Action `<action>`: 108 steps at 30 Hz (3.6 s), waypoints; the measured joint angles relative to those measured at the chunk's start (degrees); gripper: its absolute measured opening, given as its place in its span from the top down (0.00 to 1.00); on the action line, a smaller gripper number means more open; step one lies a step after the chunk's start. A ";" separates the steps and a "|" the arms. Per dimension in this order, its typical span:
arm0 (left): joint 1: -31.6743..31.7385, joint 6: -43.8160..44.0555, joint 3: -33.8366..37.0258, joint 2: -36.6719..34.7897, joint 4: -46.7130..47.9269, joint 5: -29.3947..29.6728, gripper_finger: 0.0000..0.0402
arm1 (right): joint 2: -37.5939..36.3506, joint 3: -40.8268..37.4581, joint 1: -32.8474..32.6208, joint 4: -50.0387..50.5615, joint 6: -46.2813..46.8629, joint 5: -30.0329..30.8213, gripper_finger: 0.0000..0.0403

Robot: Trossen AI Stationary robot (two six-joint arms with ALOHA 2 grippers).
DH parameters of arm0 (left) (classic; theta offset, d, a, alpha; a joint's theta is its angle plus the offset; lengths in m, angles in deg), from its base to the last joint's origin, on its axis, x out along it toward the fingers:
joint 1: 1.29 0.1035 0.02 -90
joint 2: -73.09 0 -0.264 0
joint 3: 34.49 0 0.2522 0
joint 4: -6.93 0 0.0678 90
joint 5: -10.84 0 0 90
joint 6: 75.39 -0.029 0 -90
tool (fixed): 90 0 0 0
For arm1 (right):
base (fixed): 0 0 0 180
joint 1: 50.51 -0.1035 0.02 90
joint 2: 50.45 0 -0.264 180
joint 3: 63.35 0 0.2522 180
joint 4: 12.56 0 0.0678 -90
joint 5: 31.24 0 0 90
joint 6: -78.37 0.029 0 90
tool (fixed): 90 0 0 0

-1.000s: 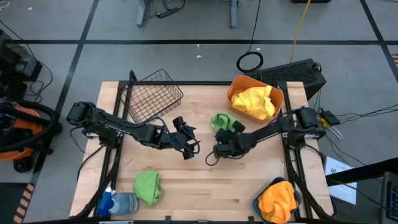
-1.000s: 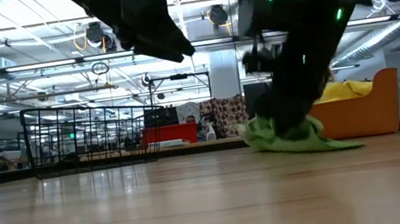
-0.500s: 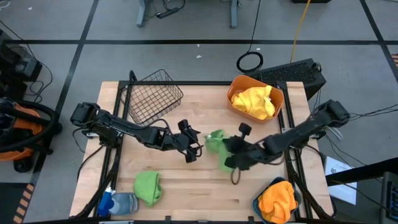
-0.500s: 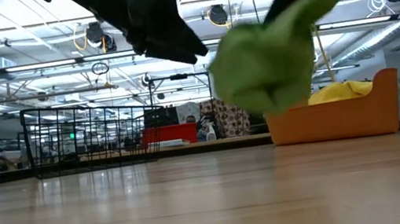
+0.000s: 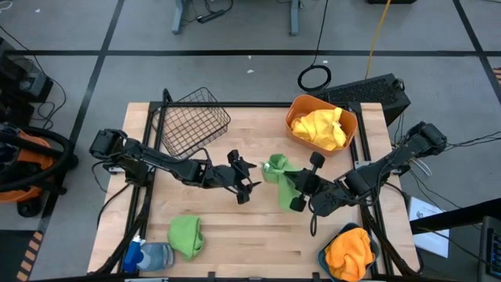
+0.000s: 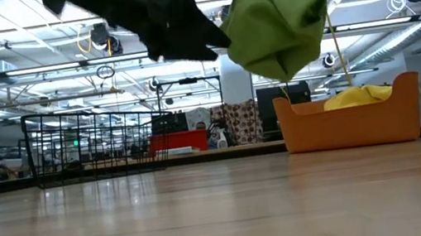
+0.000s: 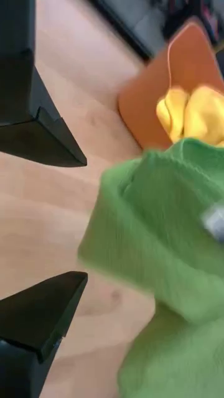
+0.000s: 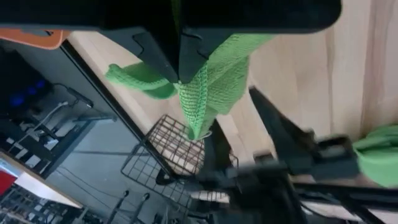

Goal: Sort microfiber towel by color & place in baskets
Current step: Put the top green microfiber cloth into the black wire basket, then put the green microfiber cloth into the black wire basket

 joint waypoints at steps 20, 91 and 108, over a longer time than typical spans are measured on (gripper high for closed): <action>5.26 4.82 16.02 4.70 -50.03 -22.13 0.27 | -0.05 0.04 1.90 -21.04 -17.15 -7.23 1.00; 27.56 5.17 14.15 -35.72 22.62 13.63 0.22 | 12.79 0.02 20.87 -29.35 -20.64 -8.02 0.45; -6.39 14.32 11.34 -36.77 40.64 -25.05 0.30 | 12.76 0.03 19.15 -28.35 -21.76 -14.00 0.45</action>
